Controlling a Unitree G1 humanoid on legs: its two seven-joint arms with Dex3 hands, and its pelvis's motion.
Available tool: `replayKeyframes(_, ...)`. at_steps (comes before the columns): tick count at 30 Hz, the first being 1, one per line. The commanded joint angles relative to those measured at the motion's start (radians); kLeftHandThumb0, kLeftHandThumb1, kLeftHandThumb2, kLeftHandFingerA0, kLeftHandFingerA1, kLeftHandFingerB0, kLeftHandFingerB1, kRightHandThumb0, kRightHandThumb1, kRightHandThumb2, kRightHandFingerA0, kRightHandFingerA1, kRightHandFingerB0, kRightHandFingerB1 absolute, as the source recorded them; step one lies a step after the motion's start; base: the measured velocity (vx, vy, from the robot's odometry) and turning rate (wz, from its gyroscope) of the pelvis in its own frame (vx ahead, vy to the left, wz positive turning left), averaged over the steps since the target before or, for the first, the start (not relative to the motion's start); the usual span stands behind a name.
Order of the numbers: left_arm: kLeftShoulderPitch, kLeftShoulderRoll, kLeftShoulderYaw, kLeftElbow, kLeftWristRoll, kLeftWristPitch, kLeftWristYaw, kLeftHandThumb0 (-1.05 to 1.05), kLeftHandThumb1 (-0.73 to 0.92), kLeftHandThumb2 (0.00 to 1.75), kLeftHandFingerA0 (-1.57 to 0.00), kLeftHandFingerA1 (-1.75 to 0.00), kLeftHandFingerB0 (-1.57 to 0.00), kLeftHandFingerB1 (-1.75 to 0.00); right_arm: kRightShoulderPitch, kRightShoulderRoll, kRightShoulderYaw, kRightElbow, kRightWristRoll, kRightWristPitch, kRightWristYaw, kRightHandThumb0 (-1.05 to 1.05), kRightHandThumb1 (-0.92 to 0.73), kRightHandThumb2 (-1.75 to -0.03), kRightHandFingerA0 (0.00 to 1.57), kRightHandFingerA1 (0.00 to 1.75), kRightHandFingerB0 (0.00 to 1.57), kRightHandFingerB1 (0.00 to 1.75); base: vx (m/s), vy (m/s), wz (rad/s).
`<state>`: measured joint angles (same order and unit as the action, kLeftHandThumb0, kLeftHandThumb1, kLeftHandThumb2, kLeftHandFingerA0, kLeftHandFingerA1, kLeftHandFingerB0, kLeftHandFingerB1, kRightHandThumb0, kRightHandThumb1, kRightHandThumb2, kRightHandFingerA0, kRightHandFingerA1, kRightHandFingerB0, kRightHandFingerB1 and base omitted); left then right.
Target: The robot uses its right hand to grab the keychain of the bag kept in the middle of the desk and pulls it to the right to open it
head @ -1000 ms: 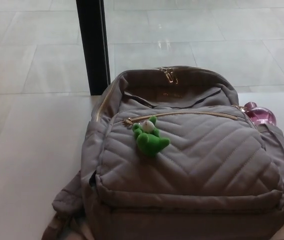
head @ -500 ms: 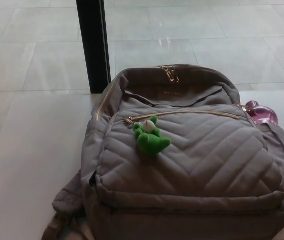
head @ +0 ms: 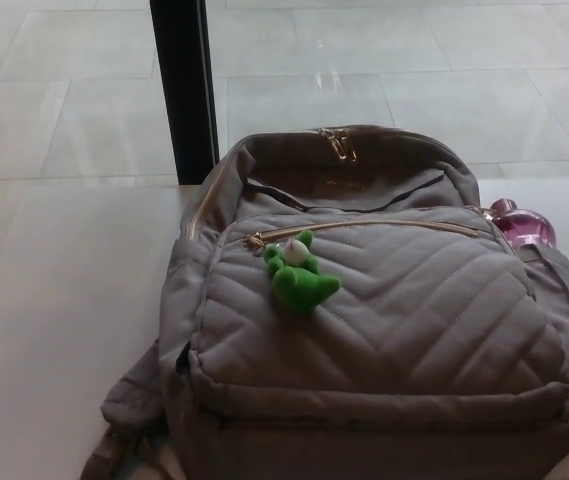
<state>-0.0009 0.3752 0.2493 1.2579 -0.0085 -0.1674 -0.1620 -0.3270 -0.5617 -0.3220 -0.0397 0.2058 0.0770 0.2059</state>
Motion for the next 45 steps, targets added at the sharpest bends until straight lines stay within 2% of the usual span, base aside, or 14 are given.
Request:
replayKeyframes(1, 0.012, 0.003, 0.008, -0.003, -0.025, -0.019, -0.052, -0.62, 0.72, 0.61, -0.53, -0.46, -0.37, -0.34, -0.259, 0.046, 0.36, -0.361, 0.005, 0.344, 0.097, -0.95, -0.56, -0.72, 0.28, 0.63, 0.29, 0.38, 0.0, 0.0, 0.0)
replayKeyframes(5, 0.012, 0.005, 0.003, -0.003, -0.02, -0.018, -0.061, -0.61, 0.73, 0.62, -0.54, -0.45, -0.36, -0.33, -0.318, 0.06, 0.47, -0.38, -0.066, 0.399, 0.108, -0.9, -0.71, -0.62, 0.35, 0.96, 0.27, 0.37, 0.0, 0.0, 0.0)
replayKeyframes(20, 0.003, 0.009, -0.027, 0.002, -0.003, -0.022, -0.032, -0.65, 0.59, 0.92, -0.5, -0.58, -0.32, -0.48, -0.374, 0.033, 0.662, -0.335, -0.241, 0.389, 0.113, -0.83, -0.67, -0.63, 0.5, 0.67, 0.43, 0.38, 0.0, 0.0, 0.0)
replayKeyframes(21, 0.001, 0.01, -0.03, 0.004, 0.0, -0.024, -0.033, -0.62, 0.73, 0.62, -0.56, -0.44, -0.37, -0.34, -0.378, 0.025, 0.679, -0.332, -0.265, 0.378, 0.116, -0.85, -0.59, -0.99, 0.49, 0.7, 0.37, 0.5, 0.0, 0.0, 0.0)
replayKeyframes(22, 0.0, 0.012, -0.03, 0.003, -0.002, -0.024, -0.035, -0.62, 0.73, 0.63, -0.59, -0.45, -0.37, -0.34, -0.382, 0.023, 0.69, -0.33, -0.28, 0.373, 0.117, -0.86, -0.69, -0.64, 0.51, 0.67, 0.42, 0.41, 0.0, 0.0, 0.0)
replayKeyframes(24, -0.004, 0.014, -0.031, -0.004, -0.003, -0.015, -0.032, -0.65, 0.59, 0.93, -0.51, -0.58, -0.33, -0.48, -0.382, 0.015, 0.71, -0.331, -0.313, 0.359, 0.117, -0.83, -0.58, -1.01, 0.51, 0.71, 0.39, 0.52, 0.0, 0.0, 0.0)
replayKeyframes(25, -0.003, 0.016, -0.032, -0.005, -0.002, -0.018, -0.036, -0.62, 0.74, 0.62, -0.58, -0.46, -0.38, -0.34, -0.381, 0.014, 0.713, -0.333, -0.318, 0.36, 0.118, -0.87, -0.76, -0.63, 0.53, 0.68, 0.45, 0.41, 0.0, 0.0, 0.0)
replayKeyframes(26, -0.003, 0.016, -0.029, -0.007, -0.006, -0.02, -0.044, -0.65, 0.59, 0.93, -0.5, -0.59, -0.32, -0.48, -0.383, 0.01, 0.722, -0.334, -0.331, 0.36, 0.121, -0.84, -0.59, -1.03, 0.52, 0.7, 0.41, 0.52, 0.0, 0.0, 0.0)
replayKeyframes(29, -0.004, 0.013, -0.024, 0.0, -0.011, -0.022, -0.038, -0.66, 0.61, 0.92, -0.49, -0.58, -0.31, -0.47, -0.388, 0.004, 0.754, -0.349, -0.38, 0.363, 0.131, -0.89, -0.65, -1.06, 0.56, 0.69, 0.4, 0.48, 0.0, 0.0, 0.0)
replayKeyframes(30, -0.008, 0.01, -0.006, 0.003, -0.03, -0.01, -0.048, -0.59, 0.72, 0.62, -0.55, -0.48, -0.38, -0.34, -0.384, 0.012, 0.758, -0.351, -0.392, 0.359, 0.123, -0.83, -0.76, -0.63, 0.59, 0.64, 0.5, 0.38, 0.0, 0.0, 0.0)
replayKeyframes(34, -0.003, 0.013, -0.017, -0.002, -0.018, -0.016, -0.053, -0.61, 0.74, 0.62, -0.53, -0.46, -0.36, -0.33, -0.379, 0.02, 0.793, -0.338, -0.451, 0.33, 0.119, -0.79, -0.59, -1.03, 0.56, 0.73, 0.4, 0.52, 0.0, 0.0, 0.0)
replayKeyframes(37, 0.005, 0.014, -0.024, -0.01, -0.012, -0.029, -0.059, -0.63, 0.74, 0.62, -0.55, -0.46, -0.38, -0.34, -0.366, 0.025, 0.805, -0.331, -0.477, 0.319, 0.117, -0.82, -0.76, -0.64, 0.58, 0.61, 0.49, 0.4, 0.0, 0.0, 0.0)
replayKeyframes(42, 0.0, 0.014, -0.019, -0.011, -0.018, -0.013, -0.052, -0.61, 0.72, 0.62, -0.57, -0.47, -0.38, -0.34, -0.338, 0.036, 0.822, -0.306, -0.518, 0.303, 0.113, -0.78, -0.59, -1.02, 0.55, 0.7, 0.43, 0.54, 0.0, 0.0, 0.0)
replayKeyframes(45, -0.007, 0.011, -0.012, -0.001, -0.024, -0.013, -0.055, -0.64, 0.59, 0.91, -0.5, -0.58, -0.29, -0.47, -0.321, 0.052, 0.82, -0.293, -0.538, 0.265, 0.099, -0.83, -0.77, -0.64, 0.59, 0.72, 0.48, 0.48, 0.0, 0.0, 0.0)
